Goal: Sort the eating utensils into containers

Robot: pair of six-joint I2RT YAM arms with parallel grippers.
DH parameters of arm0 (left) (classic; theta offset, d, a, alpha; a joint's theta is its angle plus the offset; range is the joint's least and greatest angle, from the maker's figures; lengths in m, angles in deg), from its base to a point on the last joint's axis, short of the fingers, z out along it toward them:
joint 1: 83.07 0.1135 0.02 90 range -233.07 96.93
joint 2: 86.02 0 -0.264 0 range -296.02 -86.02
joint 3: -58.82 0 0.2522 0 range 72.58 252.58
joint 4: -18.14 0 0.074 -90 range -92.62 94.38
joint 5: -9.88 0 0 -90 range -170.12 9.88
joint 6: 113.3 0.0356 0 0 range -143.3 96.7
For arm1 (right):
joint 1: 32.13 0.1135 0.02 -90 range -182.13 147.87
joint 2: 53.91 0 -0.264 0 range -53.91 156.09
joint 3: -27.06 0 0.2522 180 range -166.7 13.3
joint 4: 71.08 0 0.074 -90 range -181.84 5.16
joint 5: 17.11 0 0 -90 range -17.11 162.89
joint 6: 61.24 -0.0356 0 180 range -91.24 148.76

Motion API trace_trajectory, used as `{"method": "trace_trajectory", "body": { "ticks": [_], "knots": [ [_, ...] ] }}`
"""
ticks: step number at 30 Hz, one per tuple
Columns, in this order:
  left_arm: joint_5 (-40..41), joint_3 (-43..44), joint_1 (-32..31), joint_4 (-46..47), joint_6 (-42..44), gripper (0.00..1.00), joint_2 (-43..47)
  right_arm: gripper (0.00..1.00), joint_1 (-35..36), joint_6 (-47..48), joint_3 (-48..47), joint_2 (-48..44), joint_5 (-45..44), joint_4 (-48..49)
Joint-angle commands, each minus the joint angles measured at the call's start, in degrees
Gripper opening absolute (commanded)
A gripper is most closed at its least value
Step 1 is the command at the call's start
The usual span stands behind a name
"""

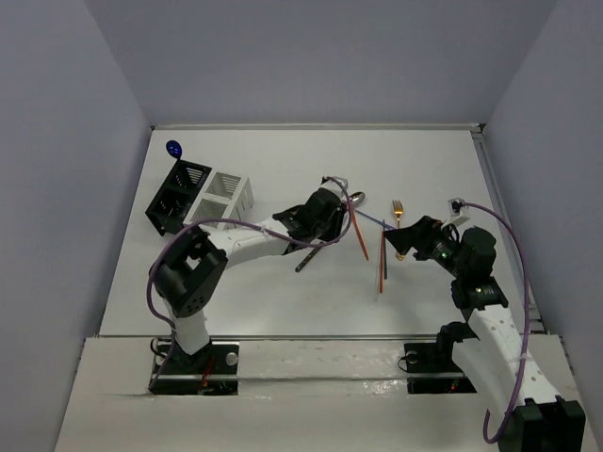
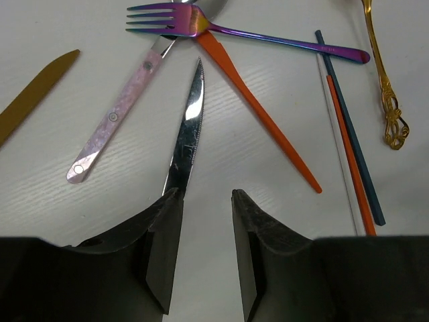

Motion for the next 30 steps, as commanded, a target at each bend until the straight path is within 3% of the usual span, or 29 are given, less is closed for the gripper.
{"method": "trace_trajectory", "body": {
  "ticks": [1, 9, 17, 30],
  "knots": [
    [4.95, -1.15, -0.53, 3.34, -0.38, 0.35, 1.32, 0.90, 0.30, 0.88, -0.19, 0.29, 0.06, 1.95],
    [8.31, 6.31, 0.25, -0.61, 9.01, 0.36, -3.50, 0.89, 0.83, 0.79, -0.18, 1.35, 0.23, 2.30],
    [-1.70, 11.31, 3.25, -0.86, 18.25, 0.37, -10.36, 0.89, 0.83, 0.70, -0.01, 1.70, 0.23, 2.56],
    [-5.84, 17.82, 6.68, -2.36, 22.12, 0.37, -18.10, 0.89, 1.35, 0.53, -0.01, 3.02, 0.58, 3.53]
  ]
}}
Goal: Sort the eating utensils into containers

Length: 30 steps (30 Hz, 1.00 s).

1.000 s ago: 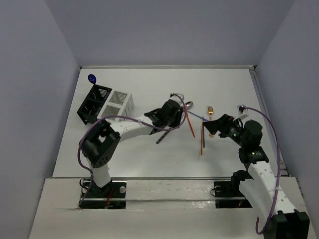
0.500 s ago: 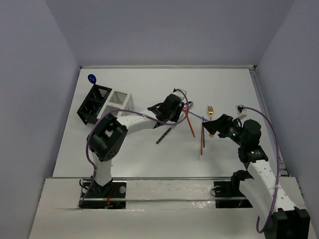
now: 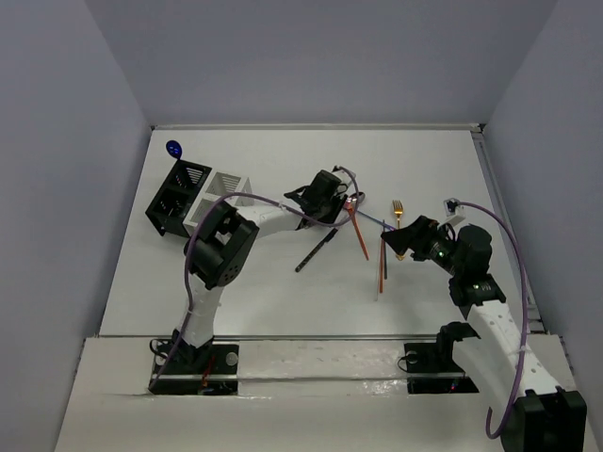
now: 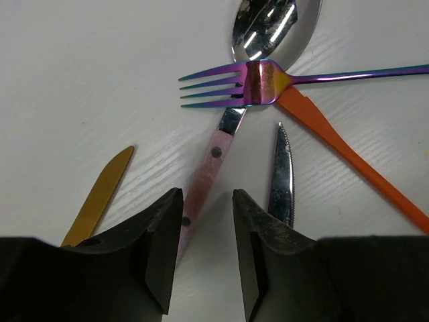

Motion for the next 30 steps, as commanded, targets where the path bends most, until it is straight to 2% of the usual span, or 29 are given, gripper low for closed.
{"method": "trace_trajectory", "body": {
  "ticks": [1, 8, 10, 13, 18, 23, 30],
  "knots": [
    [-2.87, 4.10, 1.65, -0.62, 3.54, 0.36, -1.73, 0.89, 0.54, 0.48, -0.12, 0.53, 0.63, 3.57],
    [-5.32, 6.65, 1.65, -3.43, 5.21, 0.34, -4.37, 0.89, 1.07, 0.57, -0.12, 1.15, 0.45, 3.84],
    [-4.72, 7.00, 1.65, -4.13, 5.48, 0.28, -4.98, 0.89, 1.07, 0.57, -0.12, 1.23, 0.28, 3.75],
    [-1.12, 7.62, 1.65, -5.71, 6.18, 0.00, -5.51, 0.89, 1.07, 0.66, -0.03, 1.06, 0.10, 3.66],
    [1.87, 6.65, 1.65, -6.59, 6.10, 0.00, -3.06, 0.89, 1.07, 0.66, -0.12, 0.79, -0.34, 3.49],
    [5.04, 9.28, 1.65, -10.72, 5.48, 0.00, 0.72, 0.89, 1.07, 0.75, -0.12, 0.79, -0.34, 3.49],
    [0.40, 20.96, 0.51, -26.86, 6.27, 0.00, -0.85, 0.89, 1.60, 0.75, -0.12, 0.62, -0.51, 3.49]
  ]
}}
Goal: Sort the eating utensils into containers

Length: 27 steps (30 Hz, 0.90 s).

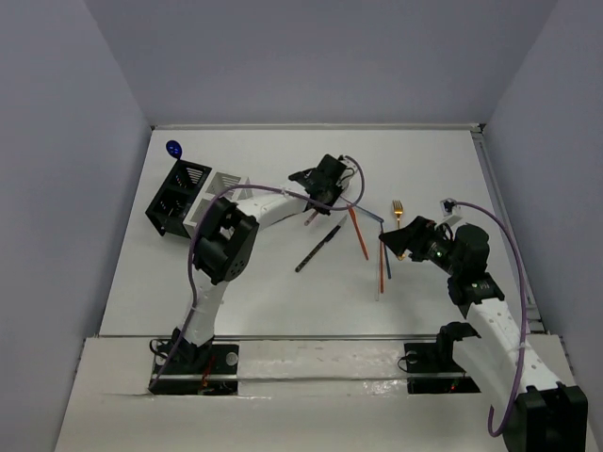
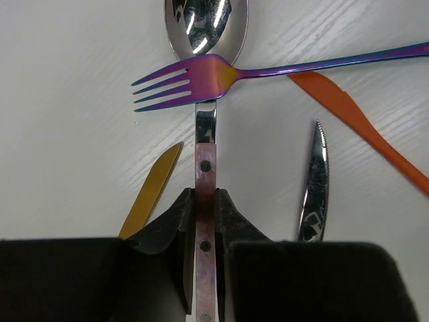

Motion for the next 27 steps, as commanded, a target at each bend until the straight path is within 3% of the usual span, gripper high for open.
{"method": "trace_trajectory", "body": {
  "ticks": [1, 6, 18, 27],
  "knots": [
    [-3.11, 9.97, -0.69, -11.72, 1.11, 0.00, 2.49, 0.89, 0.66, 0.83, -0.12, -1.04, -0.62, 3.18],
    [-7.24, 13.78, -0.69, -20.69, 3.92, 0.00, 0.37, 0.89, 0.66, 0.83, 0.06, -1.84, -0.89, 2.92],
    [30.17, 2.45, -4.12, -14.64, -4.15, 0.00, 8.99, 0.89, 0.66, 0.92, -0.03, -2.28, -1.06, 2.65],
    [33.10, -0.98, -4.04, -6.66, -9.26, 0.00, 12.58, 0.89, 0.66, 0.92, 0.06, -2.19, -1.06, 2.65]
  ]
}}
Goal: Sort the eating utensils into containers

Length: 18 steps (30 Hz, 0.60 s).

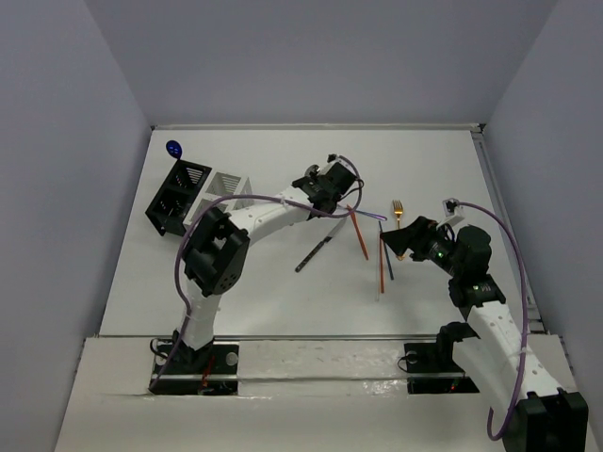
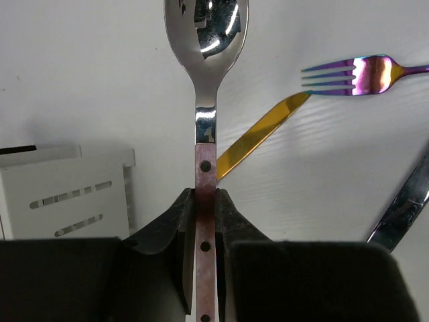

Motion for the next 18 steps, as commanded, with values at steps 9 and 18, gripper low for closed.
{"method": "trace_trajectory", "body": {
  "ticks": [9, 18],
  "knots": [
    [0.62, -8.84, 5.18, 19.36, -6.41, 0.00, 18.91, 0.89, 0.48, 0.90, 0.03, -0.77, -0.28, 2.41],
    [-1.60, -22.20, 23.27, 33.17, -12.39, 0.00, 34.57, 0.89, 0.48, 0.72, 0.12, -1.21, 0.34, 2.67]
  ]
}}
